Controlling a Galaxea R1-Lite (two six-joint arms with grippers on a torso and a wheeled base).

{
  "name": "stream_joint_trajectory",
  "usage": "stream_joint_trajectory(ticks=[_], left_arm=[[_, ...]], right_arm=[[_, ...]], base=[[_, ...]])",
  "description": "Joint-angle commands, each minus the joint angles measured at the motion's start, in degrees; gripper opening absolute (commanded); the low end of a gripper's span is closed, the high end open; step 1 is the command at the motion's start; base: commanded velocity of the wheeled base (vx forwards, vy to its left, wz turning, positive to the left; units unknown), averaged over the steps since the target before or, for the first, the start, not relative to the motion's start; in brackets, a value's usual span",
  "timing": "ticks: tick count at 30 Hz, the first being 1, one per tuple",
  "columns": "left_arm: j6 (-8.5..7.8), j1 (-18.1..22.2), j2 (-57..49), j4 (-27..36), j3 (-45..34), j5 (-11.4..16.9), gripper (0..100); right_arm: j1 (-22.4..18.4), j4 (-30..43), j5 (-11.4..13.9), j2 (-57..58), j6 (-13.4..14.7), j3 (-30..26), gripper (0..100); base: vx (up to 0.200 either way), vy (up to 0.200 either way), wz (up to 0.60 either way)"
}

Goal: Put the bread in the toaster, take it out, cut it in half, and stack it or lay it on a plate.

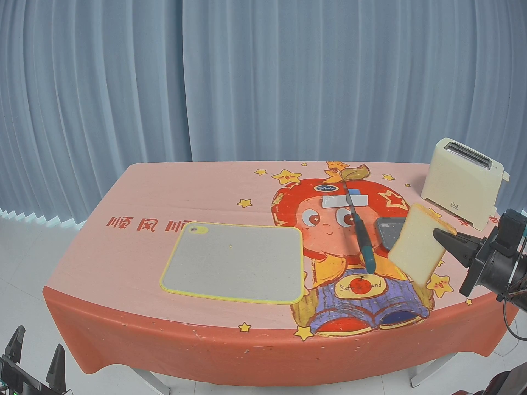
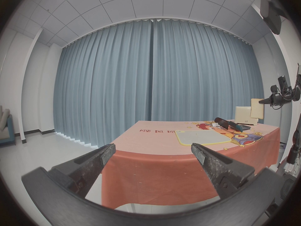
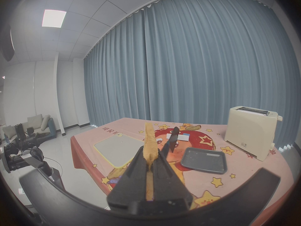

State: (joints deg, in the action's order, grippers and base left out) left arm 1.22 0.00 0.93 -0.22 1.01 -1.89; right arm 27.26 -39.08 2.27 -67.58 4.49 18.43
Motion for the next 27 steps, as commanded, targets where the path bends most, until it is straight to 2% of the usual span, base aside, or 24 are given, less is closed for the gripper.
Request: stream_joint_trajectory(ticks=[1,21,27], left_arm=[[0.10,0.00,-0.40,-0.04,-1.01,-0.04,100],[0.10,0.00,-0.40,-0.04,-1.01,0.04,100],[0.10,0.00,-0.40,-0.04,-1.01,0.04,100]], right_arm=[[-0.01,-0.03,0.02,-0.09,0.00,0.02,0],[0.08,-0.03,0.02,-0.09,0.08,-0.06,0],[0.08,-0.03,0.02,-0.09,0.08,-0.06,0]], base=[[0.000,0.200,0.00],[0.000,0.200,0.00],[0.000,0.000,0.00]])
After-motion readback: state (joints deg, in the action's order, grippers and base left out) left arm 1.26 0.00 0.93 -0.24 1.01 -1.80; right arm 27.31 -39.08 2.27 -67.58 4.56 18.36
